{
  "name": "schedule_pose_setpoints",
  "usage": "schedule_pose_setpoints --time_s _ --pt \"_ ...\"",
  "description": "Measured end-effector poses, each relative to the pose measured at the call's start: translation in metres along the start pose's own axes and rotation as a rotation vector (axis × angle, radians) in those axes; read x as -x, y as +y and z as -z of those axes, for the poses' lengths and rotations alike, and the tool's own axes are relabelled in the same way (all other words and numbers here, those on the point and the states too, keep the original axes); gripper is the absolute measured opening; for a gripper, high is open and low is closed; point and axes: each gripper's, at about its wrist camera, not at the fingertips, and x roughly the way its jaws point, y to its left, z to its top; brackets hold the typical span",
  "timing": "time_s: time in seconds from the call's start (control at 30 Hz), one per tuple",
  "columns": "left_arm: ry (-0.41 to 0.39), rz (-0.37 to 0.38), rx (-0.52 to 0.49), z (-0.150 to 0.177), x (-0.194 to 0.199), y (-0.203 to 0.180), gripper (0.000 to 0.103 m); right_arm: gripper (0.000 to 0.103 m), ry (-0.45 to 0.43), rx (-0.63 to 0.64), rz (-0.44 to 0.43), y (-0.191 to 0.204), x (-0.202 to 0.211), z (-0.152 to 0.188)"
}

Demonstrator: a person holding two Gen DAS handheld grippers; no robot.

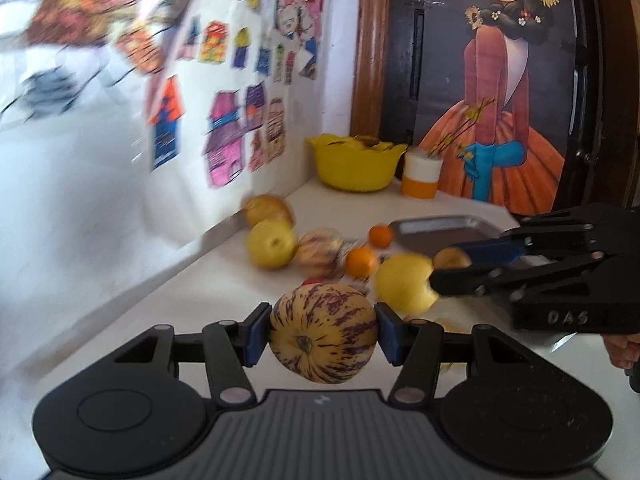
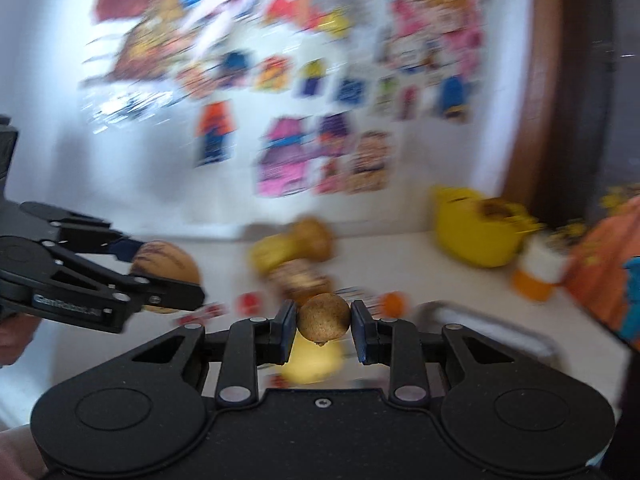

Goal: Organize fruits
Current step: 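Carry both fruits over the metal tray and open both tools to release them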

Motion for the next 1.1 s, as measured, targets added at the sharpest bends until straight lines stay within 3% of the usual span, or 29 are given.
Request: schedule_pose_setpoints --time_s 0.2,0.3,0.4,0.73,1.1 --pt "-0.029 0.086 0.059 -0.048 -0.038 -0.027 0.059 0.031 0.019 -0.034 0.094 -0.067 -0.012 -0.002" --pt "-0.02 0.1 0.083 -0.069 -0.07 -0.044 0.059 0.031 0.063 -0.06 0.102 -0.096 -0.033 -0.003" --pt "-0.009 0.113 0.043 -0.086 -0.107 -0.063 0.059 0.031 0.102 -0.088 0.098 -0.117 -0.054 0.001" --pt "0.113 0.151 -0.003 -0.094 -0.199 -0.102 0.059 0.031 0.196 -0.111 0.079 -0.137 -0.093 0.037" --pt "0.218 0.15 -0.046 -0.087 -0.228 -0.114 0.059 0.031 0.255 -0.125 0.058 -0.137 -0.101 0.051"
